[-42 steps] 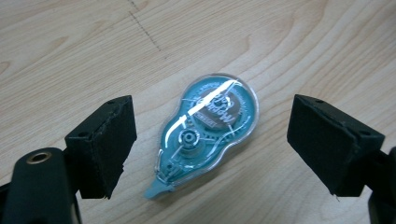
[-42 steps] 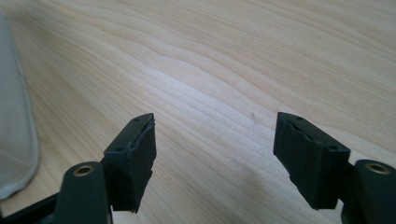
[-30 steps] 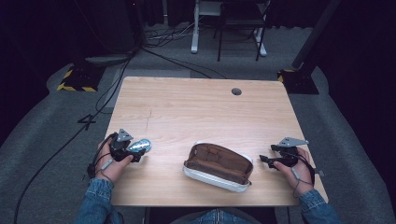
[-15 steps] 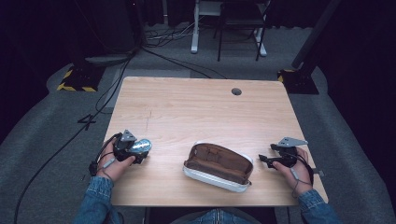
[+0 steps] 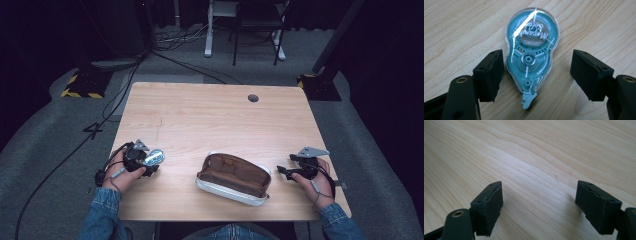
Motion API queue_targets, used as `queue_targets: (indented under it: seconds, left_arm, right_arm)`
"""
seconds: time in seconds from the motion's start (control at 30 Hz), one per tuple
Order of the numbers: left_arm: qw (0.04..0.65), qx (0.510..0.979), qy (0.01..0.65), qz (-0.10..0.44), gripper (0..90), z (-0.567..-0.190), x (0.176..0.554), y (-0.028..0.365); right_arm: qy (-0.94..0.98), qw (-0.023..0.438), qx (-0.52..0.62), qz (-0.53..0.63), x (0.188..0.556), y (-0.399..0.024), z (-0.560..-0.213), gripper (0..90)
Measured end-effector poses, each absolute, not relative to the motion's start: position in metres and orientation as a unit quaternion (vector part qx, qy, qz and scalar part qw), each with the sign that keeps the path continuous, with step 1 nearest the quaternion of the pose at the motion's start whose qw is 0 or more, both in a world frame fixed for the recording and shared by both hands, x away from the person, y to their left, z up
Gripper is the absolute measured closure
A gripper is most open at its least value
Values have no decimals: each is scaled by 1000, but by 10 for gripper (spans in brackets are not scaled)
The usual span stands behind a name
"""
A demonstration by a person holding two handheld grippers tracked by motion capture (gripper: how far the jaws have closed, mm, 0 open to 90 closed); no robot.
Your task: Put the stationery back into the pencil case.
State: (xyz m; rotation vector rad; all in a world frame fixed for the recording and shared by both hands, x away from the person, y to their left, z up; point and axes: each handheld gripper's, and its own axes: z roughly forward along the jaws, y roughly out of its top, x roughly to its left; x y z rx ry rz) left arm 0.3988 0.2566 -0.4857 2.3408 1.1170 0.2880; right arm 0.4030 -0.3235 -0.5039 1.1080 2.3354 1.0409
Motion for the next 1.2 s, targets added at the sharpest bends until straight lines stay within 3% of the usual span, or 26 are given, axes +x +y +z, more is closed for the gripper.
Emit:
queue_targets:
  seconds: [0.43,0.67,1.2]
  left_arm:
    - [235,877,408,98,310,-481,407,252]
    - [236,880,400,95,475,-478,410,250]
    - [262,866,415,91,489,-480,409,256]
  right_arm:
    - [825,176,391,368,403,-323,-504,220]
    - [825,176,391,368,403,-323,-504,220]
    - [826,177,390,368,403,-322,-504,219]
